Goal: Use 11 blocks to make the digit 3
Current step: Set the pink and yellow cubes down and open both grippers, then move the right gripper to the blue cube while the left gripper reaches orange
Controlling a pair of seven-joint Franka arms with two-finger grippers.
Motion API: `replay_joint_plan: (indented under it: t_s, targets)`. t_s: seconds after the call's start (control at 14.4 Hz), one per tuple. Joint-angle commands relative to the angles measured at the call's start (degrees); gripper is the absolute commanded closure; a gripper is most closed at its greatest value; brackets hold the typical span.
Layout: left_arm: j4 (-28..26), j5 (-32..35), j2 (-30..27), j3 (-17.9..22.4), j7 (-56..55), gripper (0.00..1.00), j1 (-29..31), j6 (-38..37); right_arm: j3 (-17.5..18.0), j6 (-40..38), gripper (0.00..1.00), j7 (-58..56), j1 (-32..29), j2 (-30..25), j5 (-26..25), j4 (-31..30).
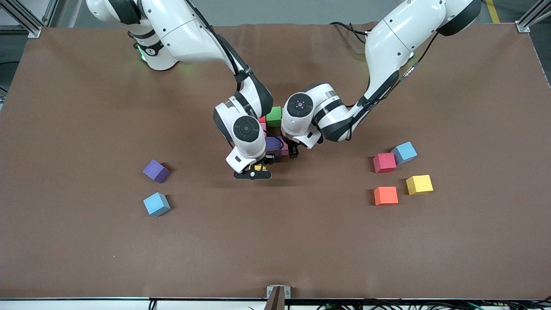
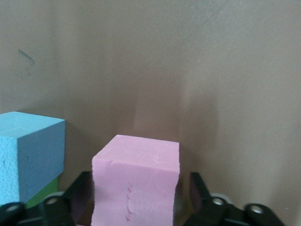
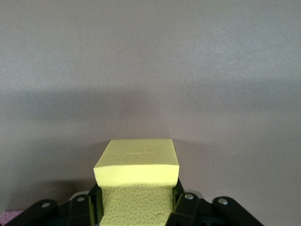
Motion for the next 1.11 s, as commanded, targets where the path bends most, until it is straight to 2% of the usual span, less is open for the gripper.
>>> replay_joint_plan:
  t_s: [0.0,0.07,0.14,0.21,0.28,0.48,0.62,0.83,1.04]
  targets:
    - [1.1,1.5,-0.9,-0.5,-4.4,0.0,0.0,-2.9,0.4,0.1,0.96,0.9,0.0,-2.6,0.2,-3.0]
    - [1.0,1.4,-1.8,-0.5,-4.4,0.0,0.0,-3.6,0.4,0.1,0.91,0.9,-0.1,-2.6,0.2,-3.0]
    - [0.7,1.4,-2.8,-0.6,-4.3,0.0,0.1,-3.9,0.4,0.0,0.79,0.9,-0.2,-2.6,0.2,-3.0]
    - [0.5,1.2,-3.9,-0.6,-4.3,0.0,0.1,-4.3,0.4,0.0,0.11,0.4,-0.3,-2.6,0.2,-3.0]
    - [0.0,1.2,-5.1,-0.6,-4.3,0.0,0.3,-4.5,0.4,0.0,0.01,0.1,-0.4,-2.6,0.2,-2.9]
    - [-2.7,0.7,-10.9,-0.8,-3.5,0.0,2.4,-5.3,0.4,0.0,0.0,-0.4,-0.6,-2.6,0.1,-2.3]
    - [-2.6,0.7,-13.0,-0.9,-0.3,0.0,4.5,-8.7,0.4,-1.4,0.0,-0.7,-1.1,-3.9,-0.1,-2.1]
    - [-1.8,0.6,-13.5,-4.1,11.3,0.0,11.7,-14.6,0.4,-6.0,0.0,-5.0,-3.8,-7.4,0.1,-1.8]
    - [-0.9,0.6,-13.5,-6.1,24.5,0.0,19.4,-15.0,0.3,-12.2,0.0,-7.3,-7.6,-11.3,0.0,-1.8]
